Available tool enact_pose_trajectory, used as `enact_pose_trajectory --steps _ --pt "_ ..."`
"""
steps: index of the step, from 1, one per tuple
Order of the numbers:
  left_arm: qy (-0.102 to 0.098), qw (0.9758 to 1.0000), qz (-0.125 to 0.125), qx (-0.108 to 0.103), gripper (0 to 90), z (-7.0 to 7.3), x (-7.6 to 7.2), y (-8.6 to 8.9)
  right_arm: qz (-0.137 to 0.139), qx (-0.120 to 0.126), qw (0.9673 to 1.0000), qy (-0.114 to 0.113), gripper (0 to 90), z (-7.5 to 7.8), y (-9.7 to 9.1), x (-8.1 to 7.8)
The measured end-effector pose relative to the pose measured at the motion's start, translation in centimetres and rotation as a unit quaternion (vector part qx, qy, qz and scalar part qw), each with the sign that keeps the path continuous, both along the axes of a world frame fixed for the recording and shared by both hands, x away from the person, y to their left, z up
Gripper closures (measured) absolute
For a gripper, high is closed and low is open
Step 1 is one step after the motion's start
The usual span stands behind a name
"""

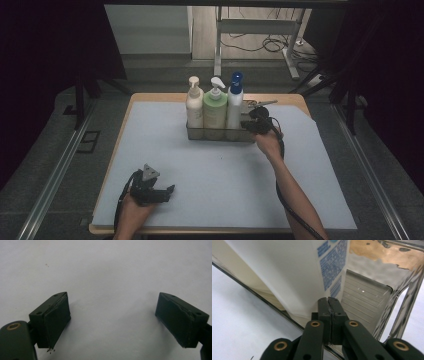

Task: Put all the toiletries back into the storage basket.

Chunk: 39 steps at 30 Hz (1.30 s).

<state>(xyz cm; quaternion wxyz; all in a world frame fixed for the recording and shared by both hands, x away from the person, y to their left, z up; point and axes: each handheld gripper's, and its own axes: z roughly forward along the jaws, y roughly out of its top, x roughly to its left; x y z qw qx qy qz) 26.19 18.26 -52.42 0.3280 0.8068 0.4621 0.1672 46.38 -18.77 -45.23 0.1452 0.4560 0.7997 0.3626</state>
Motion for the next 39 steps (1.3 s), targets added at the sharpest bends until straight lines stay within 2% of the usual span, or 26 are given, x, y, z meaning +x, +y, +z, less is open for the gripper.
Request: enact_pose_trajectory --steps 12,25,31,39 --pt "0.0 1.0 0.0 0.0 12.1 0.0 0.0 0.0 -0.003 -0.027 0.9995 -0.016 76.5 0.3 0.0 -0.6" --pt "0.0 1.0 0.0 0.0 12.1 0.0 0.0 0.0 -0.002 -0.03 0.9991 -0.031 58.3 1.4 -0.7 -1.6" --pt "0.0 1.0 0.0 0.0 12.1 0.0 0.0 0.0 0.0 -0.024 0.9989 -0.04 45.0 2.2 -1.3 -2.4" --pt "-0.001 1.0 0.0 0.0 12.1 0.0 0.0 0.0 0.014 -0.024 0.9986 -0.045 33.3 2.6 -1.8 -3.5"
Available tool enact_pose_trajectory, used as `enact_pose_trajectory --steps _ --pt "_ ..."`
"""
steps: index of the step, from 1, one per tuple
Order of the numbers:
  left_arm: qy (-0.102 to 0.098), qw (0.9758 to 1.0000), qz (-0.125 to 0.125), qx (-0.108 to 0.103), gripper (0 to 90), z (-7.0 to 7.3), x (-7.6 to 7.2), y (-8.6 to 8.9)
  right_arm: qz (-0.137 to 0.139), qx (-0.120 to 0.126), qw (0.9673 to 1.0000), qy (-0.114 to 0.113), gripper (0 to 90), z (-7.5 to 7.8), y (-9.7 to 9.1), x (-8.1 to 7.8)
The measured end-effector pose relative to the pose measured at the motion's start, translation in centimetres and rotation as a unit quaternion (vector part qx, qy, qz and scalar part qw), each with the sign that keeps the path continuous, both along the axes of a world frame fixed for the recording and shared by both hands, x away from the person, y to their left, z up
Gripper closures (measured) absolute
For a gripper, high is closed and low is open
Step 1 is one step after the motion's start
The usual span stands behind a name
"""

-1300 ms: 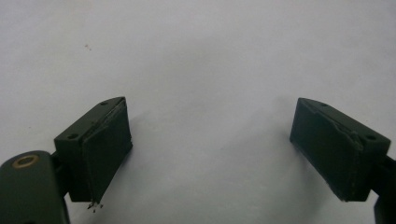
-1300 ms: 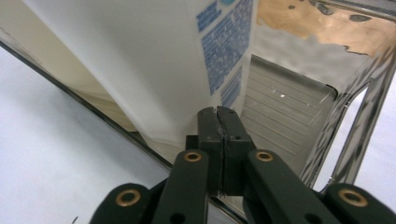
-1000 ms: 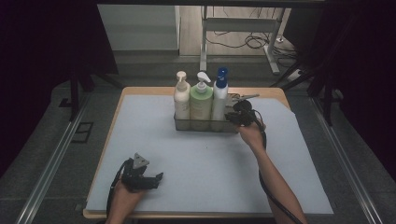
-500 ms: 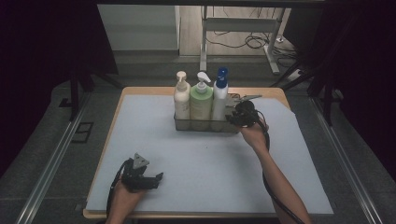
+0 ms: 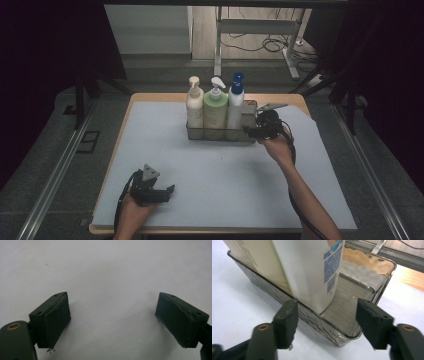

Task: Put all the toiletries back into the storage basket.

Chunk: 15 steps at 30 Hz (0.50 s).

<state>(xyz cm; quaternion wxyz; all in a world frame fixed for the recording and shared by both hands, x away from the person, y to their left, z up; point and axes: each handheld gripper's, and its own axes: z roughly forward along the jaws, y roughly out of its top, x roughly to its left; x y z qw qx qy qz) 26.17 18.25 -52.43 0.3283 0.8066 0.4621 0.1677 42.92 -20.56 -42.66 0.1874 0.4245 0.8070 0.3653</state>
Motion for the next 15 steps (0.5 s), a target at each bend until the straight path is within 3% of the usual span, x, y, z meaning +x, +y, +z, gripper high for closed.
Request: enact_pose_trajectory --steps 15 --pt "0.0 1.0 0.0 0.0 12.1 0.0 0.0 0.0 0.025 0.003 0.9997 0.002 22.8 -0.4 -0.9 -2.1"
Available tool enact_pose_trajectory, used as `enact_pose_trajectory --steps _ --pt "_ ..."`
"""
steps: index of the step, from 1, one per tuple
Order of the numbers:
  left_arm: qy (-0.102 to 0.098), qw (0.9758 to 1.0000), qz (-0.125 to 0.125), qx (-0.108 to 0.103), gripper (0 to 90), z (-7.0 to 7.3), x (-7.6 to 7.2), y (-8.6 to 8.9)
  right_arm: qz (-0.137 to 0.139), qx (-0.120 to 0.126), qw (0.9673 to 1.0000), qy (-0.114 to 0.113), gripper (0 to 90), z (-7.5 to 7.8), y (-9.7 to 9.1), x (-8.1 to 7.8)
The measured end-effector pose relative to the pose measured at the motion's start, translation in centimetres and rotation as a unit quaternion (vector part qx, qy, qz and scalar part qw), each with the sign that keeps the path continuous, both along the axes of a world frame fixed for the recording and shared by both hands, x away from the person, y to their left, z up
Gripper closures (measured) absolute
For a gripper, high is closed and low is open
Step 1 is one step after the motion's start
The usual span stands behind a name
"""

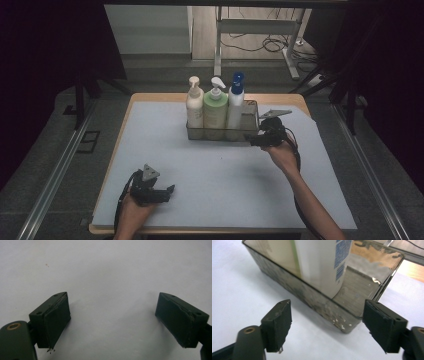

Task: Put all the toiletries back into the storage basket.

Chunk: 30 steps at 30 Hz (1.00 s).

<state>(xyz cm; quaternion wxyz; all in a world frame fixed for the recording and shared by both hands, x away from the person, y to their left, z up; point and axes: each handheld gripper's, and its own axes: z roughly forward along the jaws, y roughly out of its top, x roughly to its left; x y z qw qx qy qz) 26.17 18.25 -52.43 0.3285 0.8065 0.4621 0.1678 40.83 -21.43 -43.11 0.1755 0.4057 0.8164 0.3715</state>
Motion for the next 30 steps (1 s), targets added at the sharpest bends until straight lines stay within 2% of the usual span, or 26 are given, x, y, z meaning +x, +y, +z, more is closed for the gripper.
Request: enact_pose_trajectory --steps 13,20,24,30 --pt "0.0 1.0 0.0 0.0 12.1 0.0 0.0 0.0 0.029 -0.012 0.9995 0.001 14.3 -0.4 -0.4 -2.5" --pt "0.0 1.0 0.0 0.0 12.1 0.0 0.0 0.0 0.044 -0.017 0.9988 0.01 9.2 -0.8 -1.0 -3.9" --pt "0.0 1.0 0.0 0.0 12.1 0.0 0.0 0.0 0.047 -0.034 0.9983 0.008 3.5 -1.1 -1.2 -4.7" --pt "0.0 1.0 0.0 0.0 12.1 0.0 0.0 0.0 0.052 -0.048 0.9975 0.003 1.2 -1.5 -1.8 -5.8"
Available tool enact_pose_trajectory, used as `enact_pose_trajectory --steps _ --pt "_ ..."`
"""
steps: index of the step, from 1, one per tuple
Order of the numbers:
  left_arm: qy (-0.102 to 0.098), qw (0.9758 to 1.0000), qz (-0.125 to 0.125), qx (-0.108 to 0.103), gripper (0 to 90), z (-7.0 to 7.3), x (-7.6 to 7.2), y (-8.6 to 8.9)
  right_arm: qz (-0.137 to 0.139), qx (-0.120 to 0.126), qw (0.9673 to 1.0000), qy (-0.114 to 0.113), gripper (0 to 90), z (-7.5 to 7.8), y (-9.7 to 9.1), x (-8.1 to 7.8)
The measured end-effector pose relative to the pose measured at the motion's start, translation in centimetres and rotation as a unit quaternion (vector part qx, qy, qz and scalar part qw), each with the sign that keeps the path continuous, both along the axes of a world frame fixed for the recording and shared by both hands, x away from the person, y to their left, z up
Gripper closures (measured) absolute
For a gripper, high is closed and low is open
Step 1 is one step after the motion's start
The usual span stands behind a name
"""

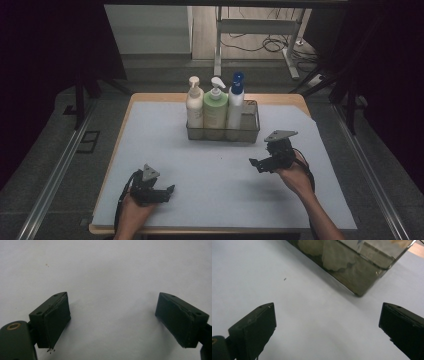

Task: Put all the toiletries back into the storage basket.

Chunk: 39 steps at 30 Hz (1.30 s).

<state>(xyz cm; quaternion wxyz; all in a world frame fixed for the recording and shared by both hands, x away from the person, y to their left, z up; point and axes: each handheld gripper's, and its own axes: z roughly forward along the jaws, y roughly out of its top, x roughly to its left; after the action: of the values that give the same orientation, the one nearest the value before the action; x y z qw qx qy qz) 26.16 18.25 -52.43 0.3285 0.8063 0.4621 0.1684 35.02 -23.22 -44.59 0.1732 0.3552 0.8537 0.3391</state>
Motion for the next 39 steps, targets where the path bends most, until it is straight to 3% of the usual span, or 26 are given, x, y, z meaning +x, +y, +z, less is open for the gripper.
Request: enact_pose_trajectory --steps 5,10,24,34,39 --pt "0.0 1.0 0.0 0.0 12.1 0.0 0.0 0.0 -0.002 -0.008 1.0 -0.002 0.1 -0.4 -0.7 -1.0" --pt "0.0 1.0 0.0 0.001 12.1 0.0 0.0 0.0 -0.012 0.007 0.9999 0.004 0.0 -1.1 -1.6 -1.9" --pt "0.0 1.0 0.0 0.001 12.1 0.0 0.0 0.0 -0.024 0.002 0.9996 0.017 0.0 -3.5 -4.2 -4.0" --pt "-0.001 1.0 0.0 0.001 12.1 0.0 0.0 0.0 -0.028 0.003 0.9991 0.031 0.0 -6.2 -5.2 -5.1" --pt "0.0 1.0 0.0 0.001 12.1 0.0 0.0 0.0 -0.039 0.01 0.9988 0.028 0.0 -7.5 -5.7 -5.4"
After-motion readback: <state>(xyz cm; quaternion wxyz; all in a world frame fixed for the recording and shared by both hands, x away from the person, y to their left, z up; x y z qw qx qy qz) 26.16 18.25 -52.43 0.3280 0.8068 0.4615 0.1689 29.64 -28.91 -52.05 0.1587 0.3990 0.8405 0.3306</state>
